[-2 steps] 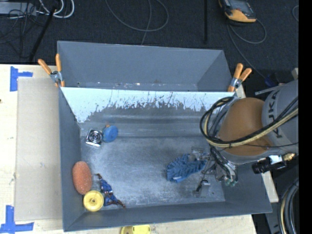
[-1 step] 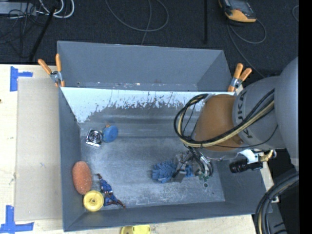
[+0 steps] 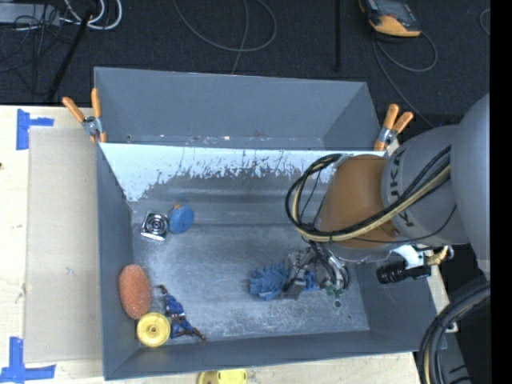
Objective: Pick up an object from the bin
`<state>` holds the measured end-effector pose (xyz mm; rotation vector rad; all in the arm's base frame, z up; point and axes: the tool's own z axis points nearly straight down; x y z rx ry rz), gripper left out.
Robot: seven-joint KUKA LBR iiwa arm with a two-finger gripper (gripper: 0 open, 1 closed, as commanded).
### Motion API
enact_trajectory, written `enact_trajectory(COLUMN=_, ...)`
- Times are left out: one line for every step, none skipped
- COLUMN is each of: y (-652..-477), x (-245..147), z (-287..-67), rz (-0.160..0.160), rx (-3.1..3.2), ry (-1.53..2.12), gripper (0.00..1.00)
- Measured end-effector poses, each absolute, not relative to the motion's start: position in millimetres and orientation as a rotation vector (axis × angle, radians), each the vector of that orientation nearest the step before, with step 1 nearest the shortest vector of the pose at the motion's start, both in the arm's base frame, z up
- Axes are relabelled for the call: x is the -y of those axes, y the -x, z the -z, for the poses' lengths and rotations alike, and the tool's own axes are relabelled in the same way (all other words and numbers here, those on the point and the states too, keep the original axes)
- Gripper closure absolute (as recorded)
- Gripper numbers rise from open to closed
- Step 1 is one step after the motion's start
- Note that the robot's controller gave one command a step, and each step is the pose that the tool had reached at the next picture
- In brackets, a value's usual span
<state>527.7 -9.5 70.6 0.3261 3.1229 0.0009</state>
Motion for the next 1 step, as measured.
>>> enact_trajectory(y=-544.8, x=-34.6, z=-233.9, rz=-0.002, rx=-3.121, ry=-0.306, gripper=1.00)
